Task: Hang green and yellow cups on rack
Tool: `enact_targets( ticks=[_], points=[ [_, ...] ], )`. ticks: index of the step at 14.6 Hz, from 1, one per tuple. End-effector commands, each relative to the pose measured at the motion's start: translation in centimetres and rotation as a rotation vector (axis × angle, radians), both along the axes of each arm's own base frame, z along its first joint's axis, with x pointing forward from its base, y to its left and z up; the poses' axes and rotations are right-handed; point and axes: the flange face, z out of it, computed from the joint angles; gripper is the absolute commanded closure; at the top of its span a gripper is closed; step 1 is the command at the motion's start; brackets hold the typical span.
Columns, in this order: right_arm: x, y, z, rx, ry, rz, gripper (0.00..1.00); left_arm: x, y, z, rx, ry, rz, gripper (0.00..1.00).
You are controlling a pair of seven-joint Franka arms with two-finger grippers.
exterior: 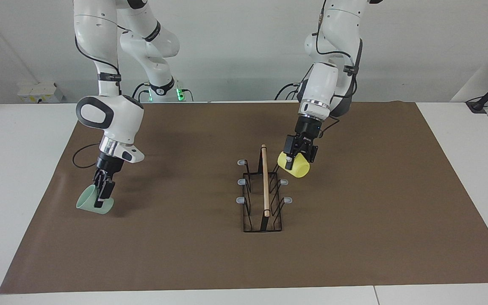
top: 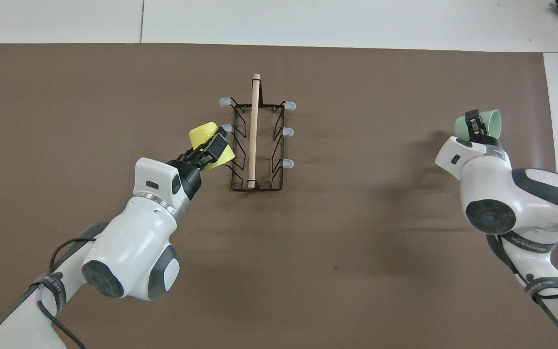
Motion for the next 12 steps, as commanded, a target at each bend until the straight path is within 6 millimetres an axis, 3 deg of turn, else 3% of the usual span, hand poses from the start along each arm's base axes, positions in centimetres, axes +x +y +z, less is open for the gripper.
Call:
enact_targets(
  ticks=[1,5,9,10,12],
  points=[
    [-0.6,2.3,0.8,0.091,0.003,-0.034,0.49,-1.8,-0.4,-1.2,0.035,0.004,-0.038,1.0],
    [-0.7,5.1,3.7,0.217,-0.037,-0.1,0.49,-2.3,-1.0,-1.6,0.043,0.034,-0.052,1.0],
    [-2.3,8.3,7.6,0.373,-0.079,-0.183,0.49,-2.6,-1.6,-2.0,0.075,0.088,-0.075,1.0],
    [-2.4,9.1,8.2,0.425,-0.079,-0.222,0.49,-2.5,-1.7,-2.1,0.086,0.111,-0.079,0.93],
    [-2.6,11.6,8.9,0.517,-0.036,-0.346,0.49,-1.6,-2.1,-1.6,0.103,0.157,-0.086,0.41]
  ],
)
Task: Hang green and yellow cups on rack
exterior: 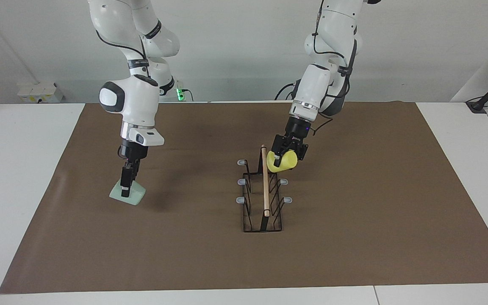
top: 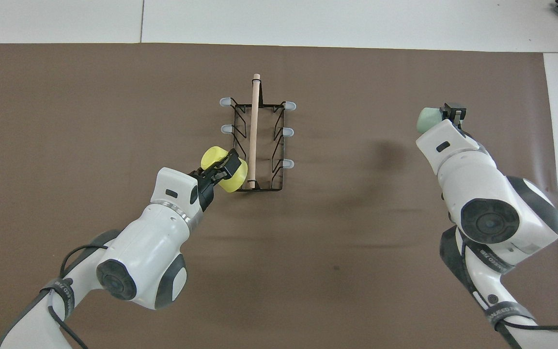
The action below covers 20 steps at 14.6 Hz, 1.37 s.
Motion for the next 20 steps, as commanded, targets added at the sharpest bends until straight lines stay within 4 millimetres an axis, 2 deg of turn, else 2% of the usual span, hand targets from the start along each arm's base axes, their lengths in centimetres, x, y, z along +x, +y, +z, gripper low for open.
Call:
enact_targets(
  ticks=[1,2,3,4,7,9,11,13,15,18,20],
  points=[
    [-1.0,3.3,1.3,0.124,0.11,-0.129,0.49,0.7,-0.7,1.4,0.042,0.056,-0.027,0.21],
    [-0.4,4.2,3.0,0.17,0.172,-0.159,0.49,1.3,-0.8,1.9,0.046,0.071,-0.027,0.07],
    [0.2,4.3,4.3,0.226,0.247,-0.187,0.49,1.8,-0.9,2.4,0.054,0.085,-0.031,0.0],
    [0.8,3.8,5.4,0.276,0.296,-0.199,0.49,2.4,-1.0,2.9,0.062,0.106,-0.033,0.0],
    [0.7,2.4,6.2,0.295,0.332,-0.207,0.49,4.6,-1.0,5.2,0.099,0.201,-0.042,0.0],
    [1.1,1.9,7.5,0.283,0.366,-0.226,0.49,6.2,-0.6,7.2,0.155,0.265,-0.088,0.0],
    [1.7,1.3,9.5,0.257,0.426,-0.236,0.49,8.1,1.9,9.0,0.249,0.331,-0.16,0.0],
    [1.8,1.1,11.4,0.301,0.469,-0.266,0.49,9.1,4.4,10.2,0.329,0.375,-0.249,0.0],
    [2.2,0.1,13.2,0.371,0.506,-0.304,0.49,10.1,8.1,11.4,0.403,0.38,-0.333,0.0],
    [2.8,-2.8,13.9,0.557,0.541,-0.371,0.49,11.2,13.7,13.5,0.47,0.384,-0.409,0.0],
    [2.4,-3.0,14.8,0.629,0.549,-0.377,0.49,11.7,17.1,15.5,0.505,0.378,-0.456,0.0]
  ],
)
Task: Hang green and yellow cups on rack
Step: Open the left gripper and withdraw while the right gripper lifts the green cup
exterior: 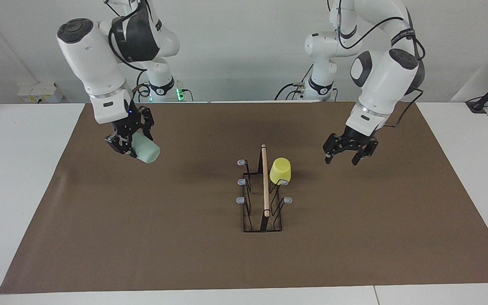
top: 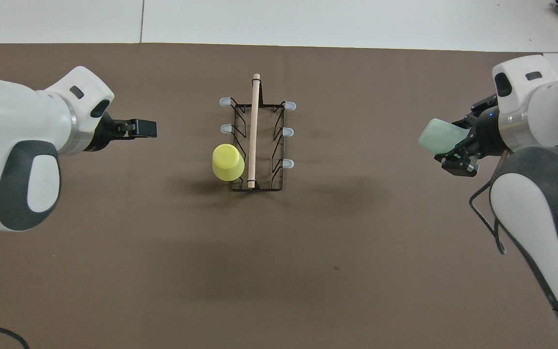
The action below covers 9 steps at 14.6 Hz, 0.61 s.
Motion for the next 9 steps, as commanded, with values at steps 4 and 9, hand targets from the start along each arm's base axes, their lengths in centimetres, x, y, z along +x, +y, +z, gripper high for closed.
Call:
enact_targets(
  ticks=[4,9],
  points=[
    [0.4,-0.4,1.8,0.247,-0.013,-0.049,0.49,-0.6,6.0,6.6,0.103,0.046,-0.108,0.0],
    [0.7,-0.6,2.6,0.445,-0.061,-0.048,0.49,-1.9,7.7,12.4,0.205,0.083,-0.145,0.0]
  ],
)
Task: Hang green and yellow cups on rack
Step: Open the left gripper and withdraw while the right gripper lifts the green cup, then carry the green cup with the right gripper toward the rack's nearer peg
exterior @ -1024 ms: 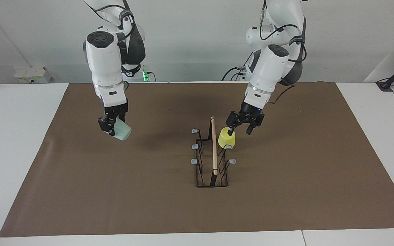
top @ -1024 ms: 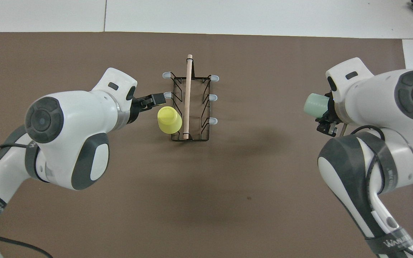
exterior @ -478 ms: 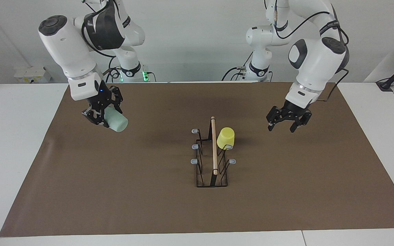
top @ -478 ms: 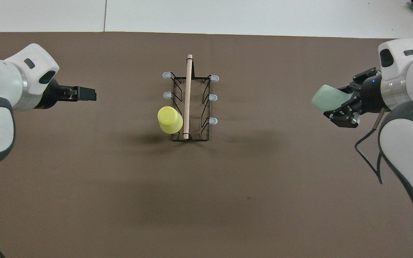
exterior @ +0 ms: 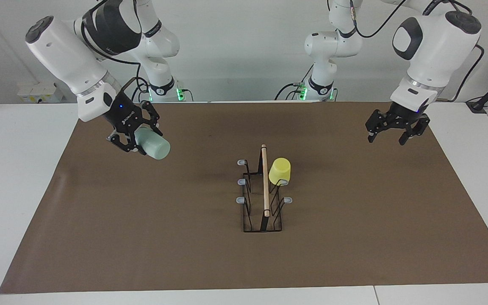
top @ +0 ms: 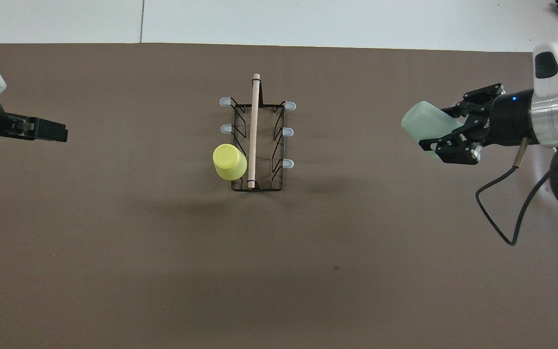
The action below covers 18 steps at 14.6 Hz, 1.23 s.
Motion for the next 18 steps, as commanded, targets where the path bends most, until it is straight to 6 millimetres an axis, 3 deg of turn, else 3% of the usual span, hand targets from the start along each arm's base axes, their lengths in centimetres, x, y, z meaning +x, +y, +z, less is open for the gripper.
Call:
enact_targets(
  ticks=[1,5,7,14,17,18],
  points=[
    [0.3,-0.4,0.6,0.093,-0.062,0.008,0.49,-0.6,0.6,2.4,0.032,0.034,-0.028,0.0],
    [-0.2,0.2,0.4,0.244,-0.151,0.03,0.49,-1.6,2.6,2.5,0.032,0.068,-0.042,0.0],
    [-0.9,0.4,0.0,0.293,-0.193,0.039,0.49,-1.9,2.6,2.3,0.032,0.079,-0.044,0.0],
    [-5.3,1.3,-4.0,0.505,-0.36,-0.028,0.49,-2.2,2.9,2.0,0.028,0.096,-0.035,0.0],
    [-6.7,3.1,-6.3,0.585,-0.39,-0.088,0.49,-2.3,2.6,2.0,0.028,0.097,-0.033,0.0],
    [-7.1,4.5,-7.1,0.602,-0.406,-0.084,0.49,-2.4,2.7,2.0,0.027,0.097,-0.032,0.0]
  ],
)
